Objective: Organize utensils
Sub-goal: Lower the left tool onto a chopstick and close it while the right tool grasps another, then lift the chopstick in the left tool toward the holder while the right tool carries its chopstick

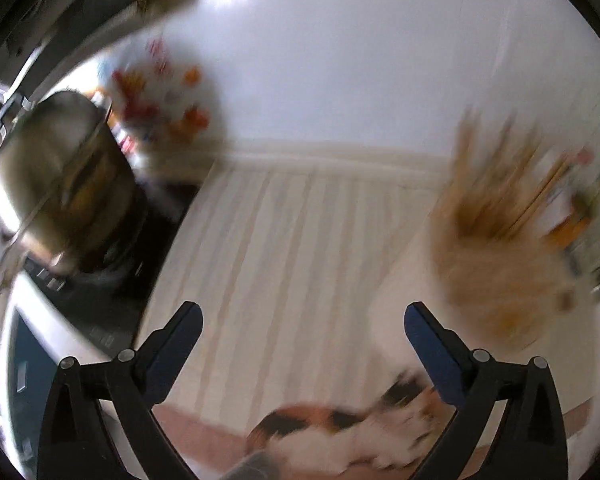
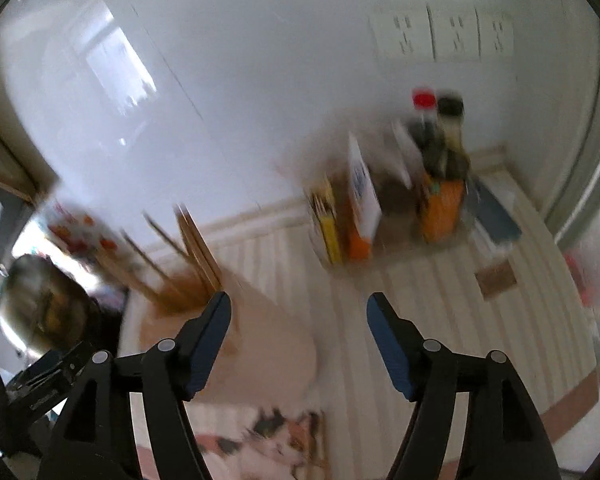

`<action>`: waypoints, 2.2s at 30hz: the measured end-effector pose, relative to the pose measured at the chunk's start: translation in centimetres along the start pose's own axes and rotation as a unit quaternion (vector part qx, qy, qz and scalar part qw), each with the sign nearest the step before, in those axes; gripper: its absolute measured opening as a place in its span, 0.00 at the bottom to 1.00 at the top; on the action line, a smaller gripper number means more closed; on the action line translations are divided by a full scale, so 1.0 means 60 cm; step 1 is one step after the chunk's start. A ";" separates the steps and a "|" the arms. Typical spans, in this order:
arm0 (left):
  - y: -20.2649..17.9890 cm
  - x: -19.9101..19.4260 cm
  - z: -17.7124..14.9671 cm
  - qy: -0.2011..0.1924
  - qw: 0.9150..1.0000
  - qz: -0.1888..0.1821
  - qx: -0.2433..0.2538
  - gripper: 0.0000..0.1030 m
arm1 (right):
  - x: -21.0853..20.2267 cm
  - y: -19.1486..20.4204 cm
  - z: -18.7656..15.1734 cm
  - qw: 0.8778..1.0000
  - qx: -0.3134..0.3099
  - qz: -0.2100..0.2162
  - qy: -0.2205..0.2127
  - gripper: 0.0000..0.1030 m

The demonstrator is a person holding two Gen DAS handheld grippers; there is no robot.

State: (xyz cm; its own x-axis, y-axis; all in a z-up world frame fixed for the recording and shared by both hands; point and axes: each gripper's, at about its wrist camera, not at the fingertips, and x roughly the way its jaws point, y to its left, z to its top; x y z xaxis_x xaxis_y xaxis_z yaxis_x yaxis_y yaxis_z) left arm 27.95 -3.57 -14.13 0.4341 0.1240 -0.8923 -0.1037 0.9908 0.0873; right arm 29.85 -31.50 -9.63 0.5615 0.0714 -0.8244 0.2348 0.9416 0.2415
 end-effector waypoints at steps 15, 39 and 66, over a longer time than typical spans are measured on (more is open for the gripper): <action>-0.054 0.191 -0.220 0.165 0.985 0.003 0.056 1.00 | 0.221 -0.039 -0.288 0.964 -0.020 -0.062 0.259 0.52; -0.298 0.137 -0.306 0.185 0.962 -0.111 0.165 0.77 | 0.189 -0.193 -0.304 0.953 -0.021 -0.170 0.250 0.07; -0.139 0.128 -0.355 0.186 0.979 -0.009 0.077 0.04 | 0.189 -0.126 -0.329 0.955 -0.063 -0.089 0.276 0.07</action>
State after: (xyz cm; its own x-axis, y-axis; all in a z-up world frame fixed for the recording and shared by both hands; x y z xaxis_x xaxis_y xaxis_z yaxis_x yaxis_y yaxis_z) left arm 13.07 -12.05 -31.12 0.0759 0.1061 -0.9915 0.0504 0.9926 0.1101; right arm 18.81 -31.31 -30.91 0.0093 0.0353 -0.9993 0.1705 0.9847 0.0364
